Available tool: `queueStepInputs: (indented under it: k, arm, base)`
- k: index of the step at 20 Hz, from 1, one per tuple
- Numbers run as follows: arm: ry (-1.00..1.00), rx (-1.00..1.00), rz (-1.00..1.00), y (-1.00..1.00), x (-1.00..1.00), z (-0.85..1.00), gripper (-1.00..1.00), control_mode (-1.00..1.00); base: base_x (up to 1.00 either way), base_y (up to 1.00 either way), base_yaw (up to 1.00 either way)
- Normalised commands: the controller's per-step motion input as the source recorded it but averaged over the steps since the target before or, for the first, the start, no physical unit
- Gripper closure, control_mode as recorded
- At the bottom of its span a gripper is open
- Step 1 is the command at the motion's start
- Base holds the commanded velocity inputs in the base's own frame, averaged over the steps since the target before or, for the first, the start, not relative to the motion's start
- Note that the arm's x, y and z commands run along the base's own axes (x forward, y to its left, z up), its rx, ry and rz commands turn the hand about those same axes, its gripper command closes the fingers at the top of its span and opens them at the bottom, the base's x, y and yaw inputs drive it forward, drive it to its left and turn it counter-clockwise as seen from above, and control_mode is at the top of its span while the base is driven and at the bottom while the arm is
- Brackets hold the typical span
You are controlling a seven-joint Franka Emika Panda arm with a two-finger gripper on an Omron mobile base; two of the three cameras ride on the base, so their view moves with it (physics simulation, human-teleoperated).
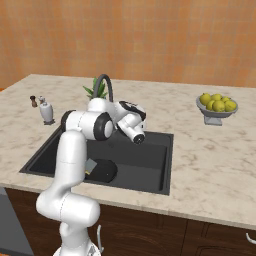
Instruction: Pick the pan and sponge and place them into the sink. Then turn on the water.
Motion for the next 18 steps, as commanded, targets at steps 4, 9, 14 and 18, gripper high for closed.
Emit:
queueStepInputs:
  k: [4, 9, 14, 18]
  arm:
    - [0.00, 0.00, 0.00, -0.69, -0.03, 0.00, -1.00, -1.00]
    - [0.00, 0.00, 0.00, -0.91, 0.00, 0.00, -1.00, -1.00]
    - [0.00, 0.05, 0.00, -1.00, 0.00, 0.00, -1.00, -1.00]
    - [0.03, 0.09, 0.00, -1.00, 0.00, -0.04, -1.00, -1.00]
  base:
    - [0.00, 0.00, 0.00]
    - [0.00, 0.00, 0.00]
    - [0.00, 0.00, 0.00]
    - [0.00, 0.00, 0.00]
